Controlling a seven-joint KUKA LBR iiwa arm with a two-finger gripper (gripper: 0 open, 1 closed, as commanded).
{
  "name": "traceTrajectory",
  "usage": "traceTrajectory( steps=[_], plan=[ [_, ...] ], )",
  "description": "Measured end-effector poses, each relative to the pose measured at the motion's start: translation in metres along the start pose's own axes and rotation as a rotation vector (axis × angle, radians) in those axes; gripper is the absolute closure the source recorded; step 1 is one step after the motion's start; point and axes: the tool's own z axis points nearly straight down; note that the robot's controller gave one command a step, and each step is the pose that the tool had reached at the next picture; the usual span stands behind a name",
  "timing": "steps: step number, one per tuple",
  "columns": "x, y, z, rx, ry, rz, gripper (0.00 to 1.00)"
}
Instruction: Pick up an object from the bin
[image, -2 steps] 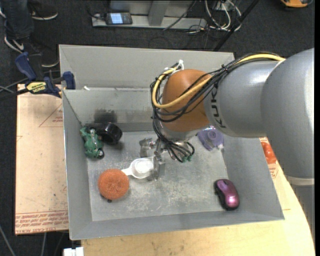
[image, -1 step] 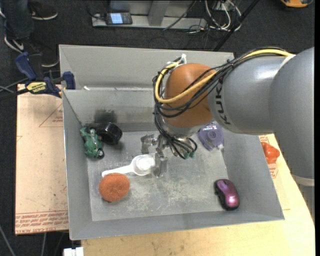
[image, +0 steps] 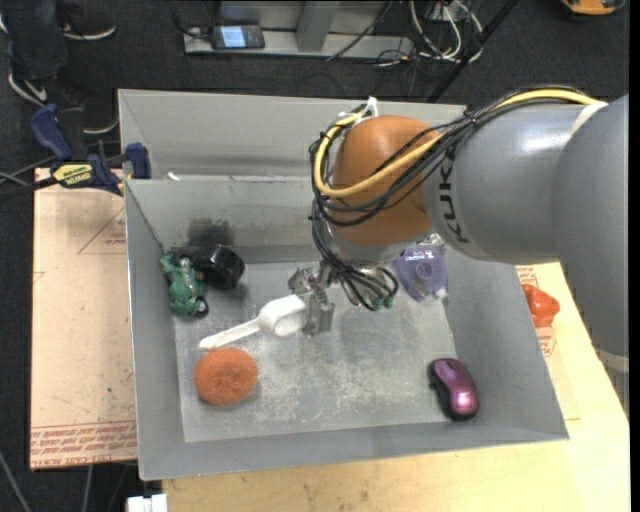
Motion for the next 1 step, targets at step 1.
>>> traceTrajectory(
  steps=[1],
  plan=[
    [-0.0013,0.0,-0.0086,0.0,-0.004,0.0,1.0]
  ],
)
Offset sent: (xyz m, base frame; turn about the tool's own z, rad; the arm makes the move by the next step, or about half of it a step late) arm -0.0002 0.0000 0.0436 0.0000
